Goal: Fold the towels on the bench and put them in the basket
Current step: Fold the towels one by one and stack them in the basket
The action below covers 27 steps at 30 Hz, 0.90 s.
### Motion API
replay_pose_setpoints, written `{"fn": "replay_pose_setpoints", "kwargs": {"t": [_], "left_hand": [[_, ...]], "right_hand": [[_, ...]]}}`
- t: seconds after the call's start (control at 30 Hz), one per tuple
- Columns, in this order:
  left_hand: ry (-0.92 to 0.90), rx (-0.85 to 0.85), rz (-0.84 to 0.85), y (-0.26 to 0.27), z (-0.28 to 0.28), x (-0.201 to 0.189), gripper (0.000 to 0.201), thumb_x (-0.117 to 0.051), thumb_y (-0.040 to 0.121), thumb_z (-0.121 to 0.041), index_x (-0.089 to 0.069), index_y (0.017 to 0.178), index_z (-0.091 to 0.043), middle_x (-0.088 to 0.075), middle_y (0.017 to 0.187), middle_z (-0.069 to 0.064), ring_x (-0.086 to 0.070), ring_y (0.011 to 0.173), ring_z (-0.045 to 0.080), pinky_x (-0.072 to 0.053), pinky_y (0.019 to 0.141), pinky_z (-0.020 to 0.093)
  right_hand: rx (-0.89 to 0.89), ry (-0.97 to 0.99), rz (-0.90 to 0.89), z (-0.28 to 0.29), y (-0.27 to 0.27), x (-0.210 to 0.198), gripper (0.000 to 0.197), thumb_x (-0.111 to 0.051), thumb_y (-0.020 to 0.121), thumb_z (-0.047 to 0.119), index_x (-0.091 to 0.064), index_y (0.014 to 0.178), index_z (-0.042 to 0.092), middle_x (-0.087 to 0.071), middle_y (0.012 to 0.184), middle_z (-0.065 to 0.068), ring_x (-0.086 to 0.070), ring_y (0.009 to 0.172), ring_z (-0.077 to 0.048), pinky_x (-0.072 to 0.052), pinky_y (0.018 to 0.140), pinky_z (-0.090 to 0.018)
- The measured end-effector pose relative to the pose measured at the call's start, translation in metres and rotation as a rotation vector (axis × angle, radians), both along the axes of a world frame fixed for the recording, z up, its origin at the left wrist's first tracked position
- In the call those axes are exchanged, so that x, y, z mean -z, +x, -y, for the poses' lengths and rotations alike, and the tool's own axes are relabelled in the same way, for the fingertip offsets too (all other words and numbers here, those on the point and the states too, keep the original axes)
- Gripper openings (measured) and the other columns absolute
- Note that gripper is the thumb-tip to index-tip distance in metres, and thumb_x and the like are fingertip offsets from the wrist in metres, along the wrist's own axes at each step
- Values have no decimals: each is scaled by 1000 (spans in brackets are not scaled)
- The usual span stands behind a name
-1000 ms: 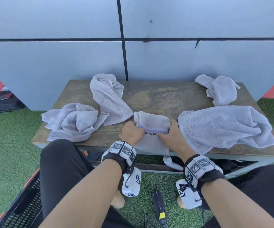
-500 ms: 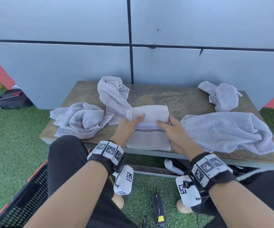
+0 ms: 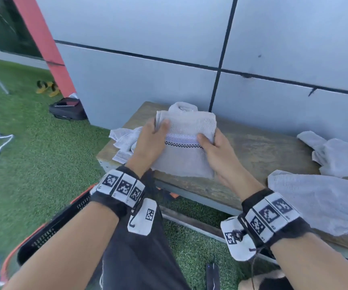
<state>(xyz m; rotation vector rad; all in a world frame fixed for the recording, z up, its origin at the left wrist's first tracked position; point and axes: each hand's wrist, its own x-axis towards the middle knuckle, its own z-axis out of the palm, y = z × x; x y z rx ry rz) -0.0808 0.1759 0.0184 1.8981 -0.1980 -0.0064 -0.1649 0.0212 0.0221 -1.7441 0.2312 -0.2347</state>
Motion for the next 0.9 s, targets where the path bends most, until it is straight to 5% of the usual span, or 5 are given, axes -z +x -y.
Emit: {"fn": "replay_pose_setpoints", "kwargs": {"t": [0.2, 0.37, 0.53, 0.7, 0.9], "left_hand": [[-66, -298, 66, 6, -128, -8, 21, -52, 101, -35, -56, 89, -18, -56, 78, -8, -50, 67, 6, -38, 59, 29], [-112, -584, -33, -10, -248, 34, 22, -55, 90, -32, -59, 103, -16, -66, 101, 9, -62, 85, 17, -52, 76, 43], [-155, -832, -120, -39, -330, 114, 35, -50, 97, -15, -30, 125, -20, -50, 98, -1, -53, 74, 12, -47, 66, 31], [23, -872, -351, -69, -382, 217, 22, -48, 99, -14, -34, 111, -25, -48, 94, 3, -43, 64, 16, -36, 54, 29], [148, -776, -644, -79, -385, 304, 12, -54, 100, -14, -63, 104, -21, -67, 103, -6, -47, 54, 6, -39, 45, 16]], "right_hand": [[-206, -74, -53, -115, 56, -14, 40, -55, 90, 49, -53, 122, 27, -66, 117, 8, -62, 111, -13, -50, 100, -48], [-371, -122, -102, -236, 83, 8, 29, -46, 95, 15, -30, 119, 20, -53, 107, -2, -54, 94, -15, -43, 73, -24], [-542, -129, -157, -353, 82, 87, 37, -44, 85, 0, -20, 106, 19, -33, 108, -6, -39, 88, -24, -28, 69, -27], [-700, -340, -289, -400, 76, 197, 21, -52, 86, 0, -44, 93, 18, -57, 98, -16, -49, 71, -23, -32, 52, -18], [-842, -466, -617, -412, 88, 292, 24, -53, 89, 0, -64, 108, 9, -57, 119, -10, -59, 104, -26, -46, 82, -26]]}}
